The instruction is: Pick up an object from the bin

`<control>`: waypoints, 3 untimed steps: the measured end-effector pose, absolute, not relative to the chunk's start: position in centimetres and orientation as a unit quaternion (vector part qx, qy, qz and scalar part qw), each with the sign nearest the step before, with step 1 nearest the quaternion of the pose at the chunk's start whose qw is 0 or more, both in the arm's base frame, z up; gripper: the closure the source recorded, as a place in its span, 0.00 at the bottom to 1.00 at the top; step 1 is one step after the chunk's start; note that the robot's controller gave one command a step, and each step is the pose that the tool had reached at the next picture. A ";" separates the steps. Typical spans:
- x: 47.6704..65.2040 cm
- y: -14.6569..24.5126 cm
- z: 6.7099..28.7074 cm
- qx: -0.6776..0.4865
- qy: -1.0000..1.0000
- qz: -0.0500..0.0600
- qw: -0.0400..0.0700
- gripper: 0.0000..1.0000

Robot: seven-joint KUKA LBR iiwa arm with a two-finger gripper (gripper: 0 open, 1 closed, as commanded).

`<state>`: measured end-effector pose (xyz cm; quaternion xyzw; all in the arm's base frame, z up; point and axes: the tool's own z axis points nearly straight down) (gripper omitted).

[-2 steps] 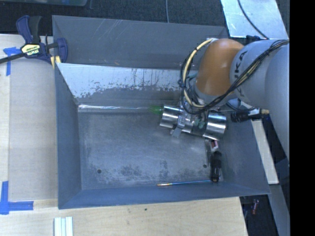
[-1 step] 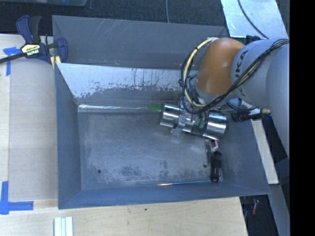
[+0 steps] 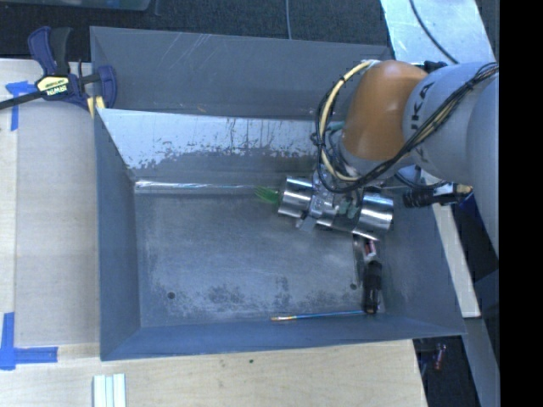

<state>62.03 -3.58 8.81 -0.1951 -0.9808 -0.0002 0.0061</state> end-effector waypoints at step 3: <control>62.1 -3.6 11.1 -0.195 -0.981 0.000 0.003 1.00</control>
Offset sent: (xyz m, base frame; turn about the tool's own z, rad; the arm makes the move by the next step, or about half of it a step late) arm 0.0009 -0.0005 0.0201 0.0000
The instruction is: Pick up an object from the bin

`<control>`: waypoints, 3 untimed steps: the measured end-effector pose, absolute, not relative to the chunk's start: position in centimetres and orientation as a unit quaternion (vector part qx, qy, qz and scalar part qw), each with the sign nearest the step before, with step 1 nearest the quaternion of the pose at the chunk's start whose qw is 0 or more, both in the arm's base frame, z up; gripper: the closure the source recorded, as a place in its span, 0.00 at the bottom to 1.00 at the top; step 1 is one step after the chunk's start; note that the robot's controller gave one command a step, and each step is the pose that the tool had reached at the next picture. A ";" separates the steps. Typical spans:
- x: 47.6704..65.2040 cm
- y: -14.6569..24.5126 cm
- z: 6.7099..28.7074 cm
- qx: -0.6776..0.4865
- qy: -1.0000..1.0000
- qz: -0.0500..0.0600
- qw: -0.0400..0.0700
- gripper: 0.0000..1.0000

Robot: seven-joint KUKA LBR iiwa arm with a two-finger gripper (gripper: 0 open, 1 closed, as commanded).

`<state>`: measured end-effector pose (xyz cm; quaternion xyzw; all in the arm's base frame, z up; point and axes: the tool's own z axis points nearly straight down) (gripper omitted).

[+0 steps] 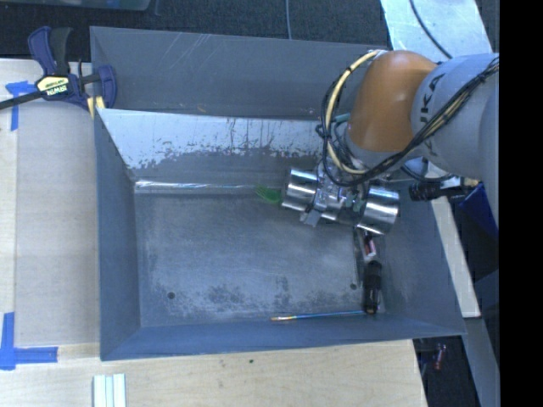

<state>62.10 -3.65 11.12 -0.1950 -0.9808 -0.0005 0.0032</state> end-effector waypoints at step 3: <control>61.9 -3.7 15.7 -0.195 -0.981 -0.001 0.005 1.00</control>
Offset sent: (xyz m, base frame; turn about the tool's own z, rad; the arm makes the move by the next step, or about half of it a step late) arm -0.0013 -0.0001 0.0408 0.0001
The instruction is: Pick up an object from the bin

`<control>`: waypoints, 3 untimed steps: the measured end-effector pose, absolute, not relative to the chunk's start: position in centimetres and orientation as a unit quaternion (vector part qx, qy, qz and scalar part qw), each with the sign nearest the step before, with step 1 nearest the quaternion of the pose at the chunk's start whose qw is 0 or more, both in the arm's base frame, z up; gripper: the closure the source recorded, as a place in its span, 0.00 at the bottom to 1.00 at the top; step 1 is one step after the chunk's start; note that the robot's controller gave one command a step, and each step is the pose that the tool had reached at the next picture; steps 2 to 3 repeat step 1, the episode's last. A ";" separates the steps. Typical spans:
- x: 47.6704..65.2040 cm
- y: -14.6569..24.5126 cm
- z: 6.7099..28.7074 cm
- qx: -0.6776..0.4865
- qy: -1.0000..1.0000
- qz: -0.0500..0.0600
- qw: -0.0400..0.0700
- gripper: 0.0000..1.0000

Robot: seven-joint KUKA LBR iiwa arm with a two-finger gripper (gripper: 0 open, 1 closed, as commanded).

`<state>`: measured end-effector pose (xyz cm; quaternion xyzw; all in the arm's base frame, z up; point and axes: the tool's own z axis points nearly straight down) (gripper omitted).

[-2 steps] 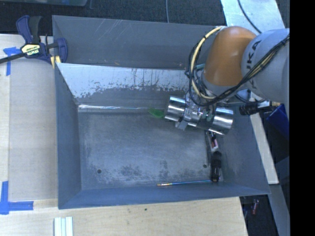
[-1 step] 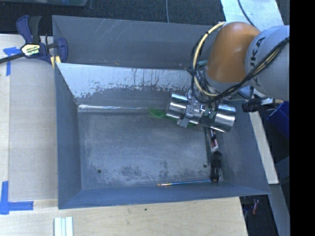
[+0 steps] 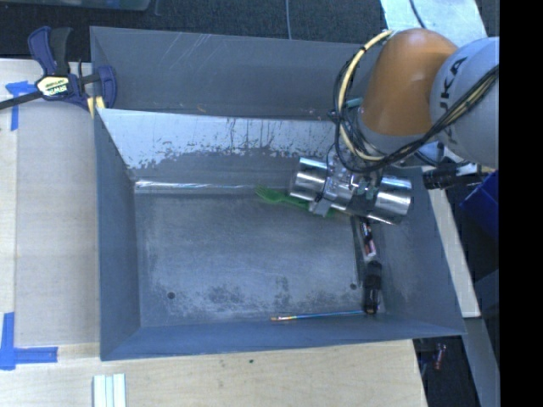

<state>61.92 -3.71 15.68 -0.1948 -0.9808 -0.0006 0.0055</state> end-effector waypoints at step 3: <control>62.0 -3.7 17.5 -0.195 -0.981 -0.001 0.004 1.00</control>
Offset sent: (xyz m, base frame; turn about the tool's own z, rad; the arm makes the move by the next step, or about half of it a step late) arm 0.0007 -0.0001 0.0208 -0.0002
